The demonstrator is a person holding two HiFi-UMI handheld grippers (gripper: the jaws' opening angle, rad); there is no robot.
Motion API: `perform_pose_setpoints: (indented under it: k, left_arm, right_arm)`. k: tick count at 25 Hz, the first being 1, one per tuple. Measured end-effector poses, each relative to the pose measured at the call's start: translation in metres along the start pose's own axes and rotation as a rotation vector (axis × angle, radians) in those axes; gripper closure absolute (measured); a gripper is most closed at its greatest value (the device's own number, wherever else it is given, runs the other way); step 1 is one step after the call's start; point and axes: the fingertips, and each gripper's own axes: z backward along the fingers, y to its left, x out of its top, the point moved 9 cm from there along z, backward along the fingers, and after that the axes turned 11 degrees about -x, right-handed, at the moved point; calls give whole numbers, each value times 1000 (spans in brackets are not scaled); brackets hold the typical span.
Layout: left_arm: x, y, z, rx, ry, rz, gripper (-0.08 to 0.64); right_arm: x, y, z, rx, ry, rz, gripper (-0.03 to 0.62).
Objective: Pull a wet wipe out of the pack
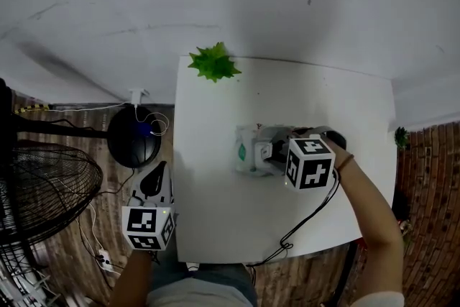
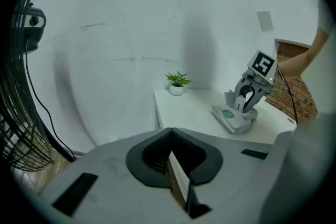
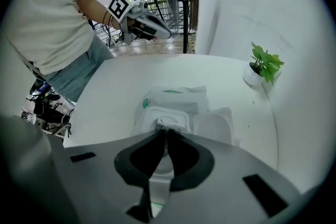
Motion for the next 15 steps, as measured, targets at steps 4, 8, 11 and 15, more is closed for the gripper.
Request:
perform_pose_setpoints:
  k: [4,8,11,15]
  left_arm:
    - [0,-4,-1,-7,4,-3,560]
    - [1,-5,0,-10,1,-10,560]
    - [3,-6,0,-12,-3,-14,560]
    - [4,-7,2,-15,-10,-19,560]
  right_arm:
    - [-2,1,-1,-7,-5,-13,581]
    - [-3,0,-1,-13,-19,-45,584]
    - [-3,1,0,-20,-20,-57,586]
    - [-4,1,2,-29,-18,-73,588]
